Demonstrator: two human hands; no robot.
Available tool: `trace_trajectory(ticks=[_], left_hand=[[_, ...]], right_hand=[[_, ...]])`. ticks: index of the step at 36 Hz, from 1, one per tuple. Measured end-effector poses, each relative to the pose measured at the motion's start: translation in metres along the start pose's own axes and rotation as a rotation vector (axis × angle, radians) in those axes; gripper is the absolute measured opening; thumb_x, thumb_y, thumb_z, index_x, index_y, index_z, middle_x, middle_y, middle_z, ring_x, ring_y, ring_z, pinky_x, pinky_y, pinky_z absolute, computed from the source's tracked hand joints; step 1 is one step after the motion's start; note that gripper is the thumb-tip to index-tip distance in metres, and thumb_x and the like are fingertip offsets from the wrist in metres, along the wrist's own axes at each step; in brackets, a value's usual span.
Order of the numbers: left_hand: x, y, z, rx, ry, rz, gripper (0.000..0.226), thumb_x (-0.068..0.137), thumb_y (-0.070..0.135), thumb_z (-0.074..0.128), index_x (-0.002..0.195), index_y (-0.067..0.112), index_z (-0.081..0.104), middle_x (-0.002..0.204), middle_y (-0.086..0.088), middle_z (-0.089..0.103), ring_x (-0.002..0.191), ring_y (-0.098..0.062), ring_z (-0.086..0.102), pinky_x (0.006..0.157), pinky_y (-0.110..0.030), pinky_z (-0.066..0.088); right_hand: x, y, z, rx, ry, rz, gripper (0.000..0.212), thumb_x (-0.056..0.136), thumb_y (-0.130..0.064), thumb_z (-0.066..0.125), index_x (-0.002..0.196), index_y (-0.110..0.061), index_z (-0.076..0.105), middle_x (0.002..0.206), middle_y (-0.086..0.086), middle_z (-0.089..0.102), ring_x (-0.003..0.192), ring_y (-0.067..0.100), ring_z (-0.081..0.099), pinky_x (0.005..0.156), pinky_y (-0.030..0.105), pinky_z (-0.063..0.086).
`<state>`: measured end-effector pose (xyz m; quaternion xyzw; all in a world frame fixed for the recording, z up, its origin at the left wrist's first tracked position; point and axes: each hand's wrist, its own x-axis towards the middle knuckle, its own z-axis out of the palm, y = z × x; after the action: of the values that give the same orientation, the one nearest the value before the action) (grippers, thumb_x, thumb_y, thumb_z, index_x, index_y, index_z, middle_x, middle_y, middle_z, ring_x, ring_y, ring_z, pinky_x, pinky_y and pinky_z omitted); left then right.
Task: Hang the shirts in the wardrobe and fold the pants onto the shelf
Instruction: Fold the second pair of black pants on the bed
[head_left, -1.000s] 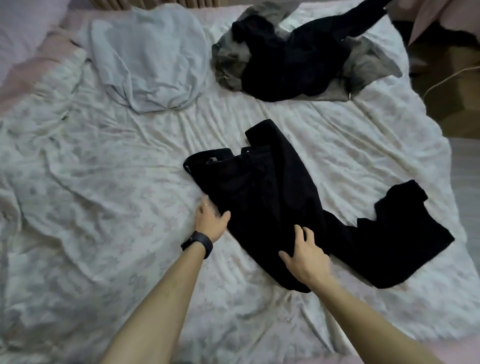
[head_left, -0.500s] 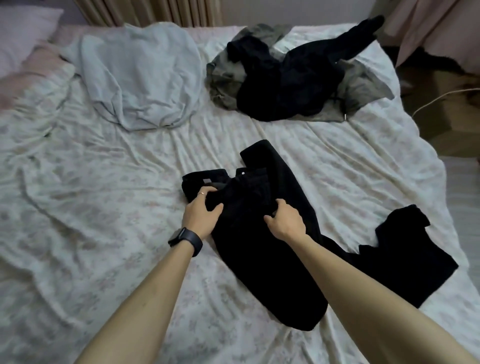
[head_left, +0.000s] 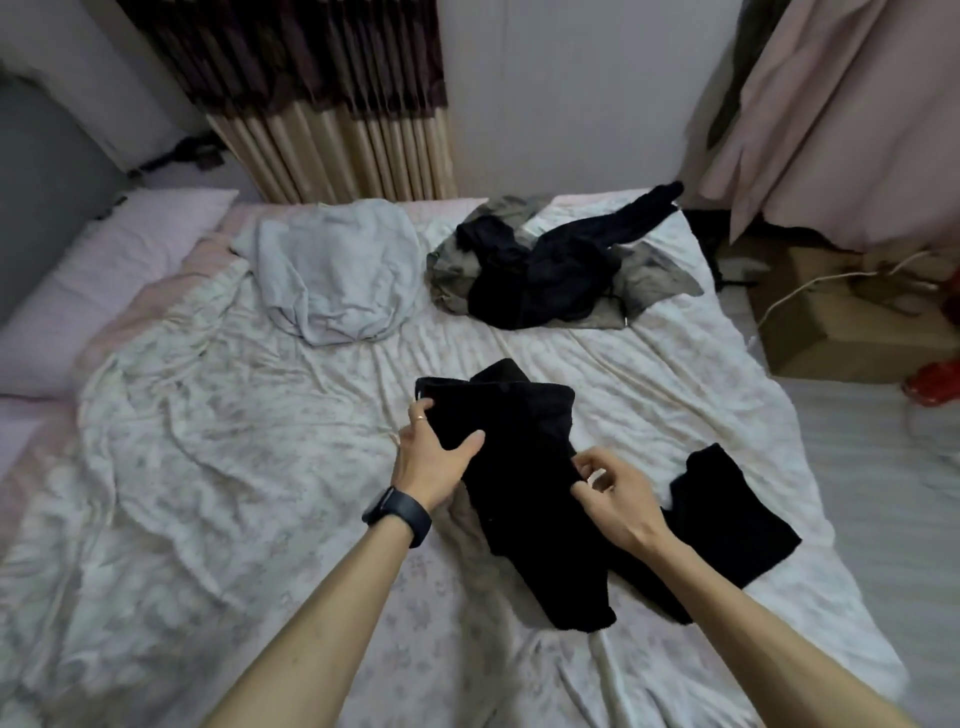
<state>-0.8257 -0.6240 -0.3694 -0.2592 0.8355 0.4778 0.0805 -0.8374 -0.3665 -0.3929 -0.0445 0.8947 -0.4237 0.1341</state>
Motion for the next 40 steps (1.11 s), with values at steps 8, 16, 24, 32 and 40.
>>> trace_trajectory(ticks=[8,16,24,32,40], left_hand=[[-0.096,0.064,0.067,0.1,-0.184,-0.001,0.098,0.059,0.084,0.069,0.136,0.026,0.049,0.124,0.004,0.061,0.112,-0.015,0.06,0.096,-0.031,0.05],[-0.142,0.064,0.116,0.613,-0.397,0.007,0.037,0.066,0.048,0.072,0.094,0.023,0.068,0.099,-0.001,0.071,0.095,-0.024,0.068,0.073,-0.03,0.051],[-0.185,0.029,0.113,0.655,-0.34,0.095,0.042,0.087,0.038,0.058,0.128,0.033,0.064,0.123,0.005,0.069,0.107,-0.018,0.065,0.085,-0.03,0.053],[-0.225,0.032,0.031,0.636,-0.075,0.18,0.031,0.083,0.04,0.059,0.113,0.045,0.064,0.097,0.019,0.069,0.087,-0.011,0.063,0.06,-0.023,0.041],[-0.254,0.031,-0.053,0.479,0.245,0.185,0.025,0.08,0.039,0.056,0.104,0.045,0.063,0.084,0.021,0.066,0.081,-0.007,0.06,0.065,-0.025,0.044]], right_hand=[[-0.087,0.0,-0.026,-0.116,-0.149,-0.242,0.019,0.091,-0.016,0.062,0.104,-0.03,0.067,0.097,-0.021,0.052,0.086,0.001,0.055,0.079,0.02,0.045],[-0.162,0.052,-0.029,-0.12,-0.228,-0.241,0.023,0.093,-0.013,0.058,0.107,-0.028,0.069,0.109,-0.019,0.054,0.096,0.008,0.058,0.082,0.027,0.049],[-0.203,0.104,-0.048,-0.036,-0.238,-0.071,0.018,0.094,-0.034,0.063,0.11,-0.028,0.068,0.104,-0.015,0.064,0.081,0.0,0.06,0.077,0.02,0.05],[-0.144,0.081,-0.079,-0.173,-0.156,-0.047,0.057,0.095,-0.04,0.062,0.147,-0.028,0.04,0.142,-0.002,0.044,0.104,0.015,0.061,0.084,0.031,0.05],[-0.089,0.032,-0.031,-0.464,-0.433,0.037,0.098,0.085,-0.065,0.067,0.157,-0.047,0.002,0.161,0.016,0.019,0.134,0.035,0.049,0.09,0.043,0.049]])
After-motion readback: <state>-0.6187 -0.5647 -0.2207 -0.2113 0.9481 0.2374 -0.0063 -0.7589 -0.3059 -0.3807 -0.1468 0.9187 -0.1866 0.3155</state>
